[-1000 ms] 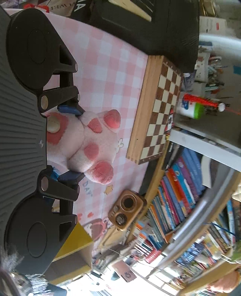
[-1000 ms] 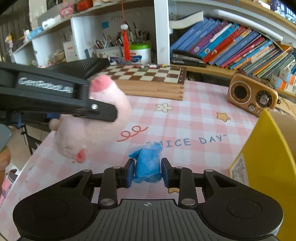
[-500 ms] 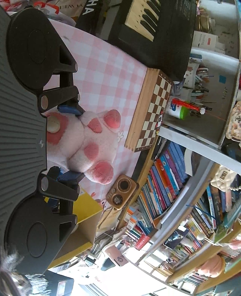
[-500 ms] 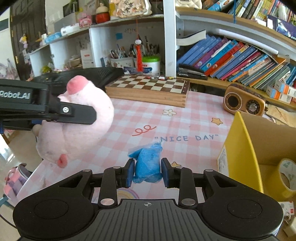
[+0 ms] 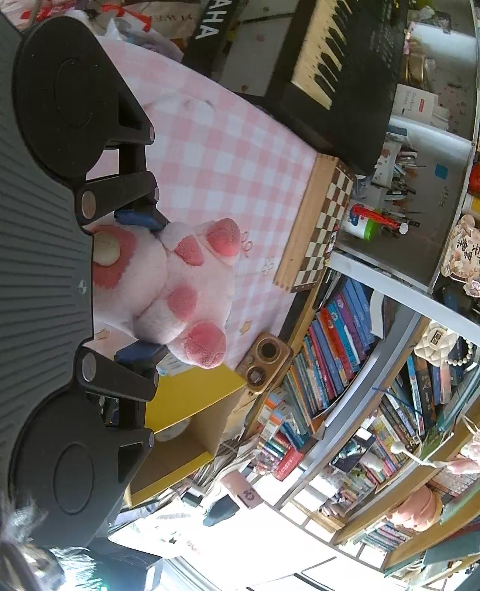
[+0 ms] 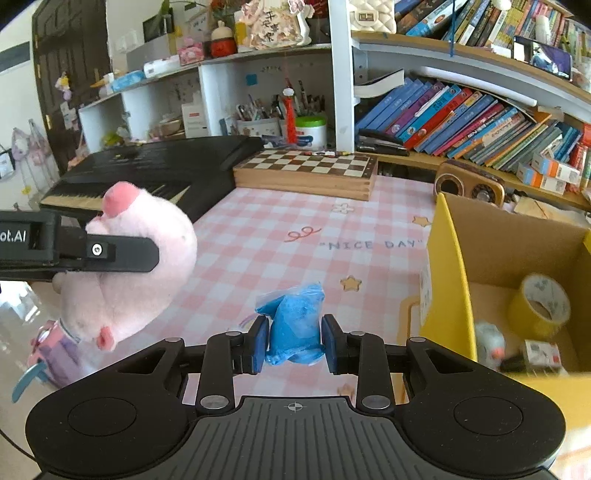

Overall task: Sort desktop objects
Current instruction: 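Lift the plush pig with the left tool while the right tool carries the blue cloth toward the box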

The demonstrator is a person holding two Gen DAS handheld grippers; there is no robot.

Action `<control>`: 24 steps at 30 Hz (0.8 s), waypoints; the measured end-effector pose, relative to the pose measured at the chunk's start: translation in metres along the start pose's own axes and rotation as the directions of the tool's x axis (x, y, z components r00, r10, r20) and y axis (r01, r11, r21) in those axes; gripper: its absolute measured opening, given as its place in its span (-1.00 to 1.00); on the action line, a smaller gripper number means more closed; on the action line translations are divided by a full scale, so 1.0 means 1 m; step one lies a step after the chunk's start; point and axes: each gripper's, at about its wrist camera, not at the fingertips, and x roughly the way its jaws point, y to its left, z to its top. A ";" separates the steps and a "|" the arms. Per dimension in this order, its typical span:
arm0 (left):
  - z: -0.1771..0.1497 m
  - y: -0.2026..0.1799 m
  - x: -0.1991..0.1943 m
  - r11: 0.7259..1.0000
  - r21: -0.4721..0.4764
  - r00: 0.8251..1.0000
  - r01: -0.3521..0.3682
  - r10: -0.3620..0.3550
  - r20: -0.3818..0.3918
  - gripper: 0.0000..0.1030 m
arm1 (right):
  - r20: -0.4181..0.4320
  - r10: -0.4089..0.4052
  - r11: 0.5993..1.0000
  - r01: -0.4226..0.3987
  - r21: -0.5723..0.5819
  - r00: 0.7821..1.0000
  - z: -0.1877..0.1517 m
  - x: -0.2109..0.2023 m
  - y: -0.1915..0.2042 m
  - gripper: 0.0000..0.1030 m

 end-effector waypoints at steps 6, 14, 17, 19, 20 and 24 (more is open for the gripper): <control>-0.028 -0.009 -0.028 0.999 -0.006 0.999 0.042 -0.042 -0.016 0.07 | 0.012 -0.026 0.999 0.025 0.033 1.000 -0.022 -0.040 0.000 -0.41; -0.061 -0.029 -0.050 0.992 0.024 0.992 0.122 -0.121 -0.047 0.07 | -0.002 -0.082 0.994 0.082 0.075 0.997 -0.056 -0.081 0.001 -0.41; -0.070 -0.037 -0.052 0.989 0.041 0.988 0.145 -0.142 -0.066 0.07 | -0.014 -0.104 0.990 0.105 0.094 0.994 -0.067 -0.091 0.002 -0.41; -0.075 -0.041 -0.053 0.986 0.047 0.984 0.160 -0.156 -0.082 0.07 | -0.021 -0.122 0.986 0.124 0.109 0.992 -0.074 -0.098 0.001 -0.41; -0.078 -0.043 -0.052 0.984 0.050 0.982 0.168 -0.163 -0.091 0.07 | -0.024 -0.130 0.984 0.132 0.117 0.991 -0.077 -0.101 -0.001 -0.41; -0.085 -0.050 -0.050 0.978 0.070 0.975 0.195 -0.185 -0.122 0.07 | -0.037 -0.169 0.973 0.172 0.154 0.985 -0.086 -0.111 -0.006 -0.41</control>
